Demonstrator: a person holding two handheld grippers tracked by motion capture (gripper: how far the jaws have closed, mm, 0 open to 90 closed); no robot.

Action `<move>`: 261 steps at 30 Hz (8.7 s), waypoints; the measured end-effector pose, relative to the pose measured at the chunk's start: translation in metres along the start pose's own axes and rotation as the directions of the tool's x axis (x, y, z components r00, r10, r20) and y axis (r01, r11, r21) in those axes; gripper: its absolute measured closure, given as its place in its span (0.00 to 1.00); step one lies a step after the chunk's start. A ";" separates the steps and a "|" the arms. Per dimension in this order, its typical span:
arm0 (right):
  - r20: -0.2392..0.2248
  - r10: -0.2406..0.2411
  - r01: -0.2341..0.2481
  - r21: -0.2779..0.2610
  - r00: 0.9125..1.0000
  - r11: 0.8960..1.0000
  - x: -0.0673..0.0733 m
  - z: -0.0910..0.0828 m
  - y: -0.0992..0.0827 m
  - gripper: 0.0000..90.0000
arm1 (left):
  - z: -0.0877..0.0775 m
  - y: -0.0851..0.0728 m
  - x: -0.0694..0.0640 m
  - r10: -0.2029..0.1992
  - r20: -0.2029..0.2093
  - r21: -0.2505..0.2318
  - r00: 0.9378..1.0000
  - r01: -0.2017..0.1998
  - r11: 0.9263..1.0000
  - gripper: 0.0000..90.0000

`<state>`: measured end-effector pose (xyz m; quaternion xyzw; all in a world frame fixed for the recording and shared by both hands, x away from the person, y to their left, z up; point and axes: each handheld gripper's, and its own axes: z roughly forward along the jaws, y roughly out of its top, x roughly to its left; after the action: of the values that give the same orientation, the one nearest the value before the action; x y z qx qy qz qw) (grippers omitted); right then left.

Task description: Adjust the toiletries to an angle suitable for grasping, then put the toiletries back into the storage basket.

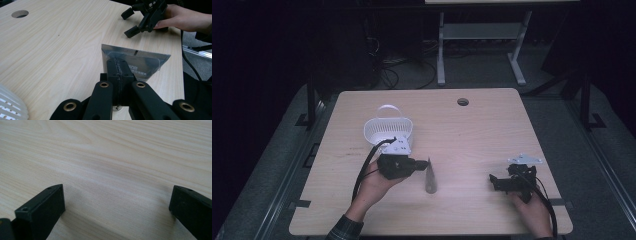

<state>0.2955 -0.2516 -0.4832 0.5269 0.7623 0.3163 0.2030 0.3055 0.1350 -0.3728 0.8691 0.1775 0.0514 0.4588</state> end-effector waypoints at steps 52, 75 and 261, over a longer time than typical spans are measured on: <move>0.000 0.001 -0.001 0.000 1.000 1.000 0.000 0.000 0.000 0.00 | 0.013 0.016 -0.014 0.096 0.025 0.006 0.995 -0.096 0.995 0.15; 0.000 0.001 -0.001 0.000 1.000 1.000 0.000 0.000 0.000 0.00 | 0.028 0.014 -0.014 0.096 0.026 0.009 0.995 -0.097 0.995 0.32; -0.001 0.002 -0.002 0.000 1.000 1.000 0.000 0.000 0.000 0.00 | -0.095 0.021 0.116 -0.137 -0.420 -0.044 0.897 0.131 0.990 0.33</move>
<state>0.2954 -0.2515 -0.4830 0.5274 0.7620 0.3165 0.2024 0.3948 0.2398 -0.3098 0.8198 0.3315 0.2074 0.4184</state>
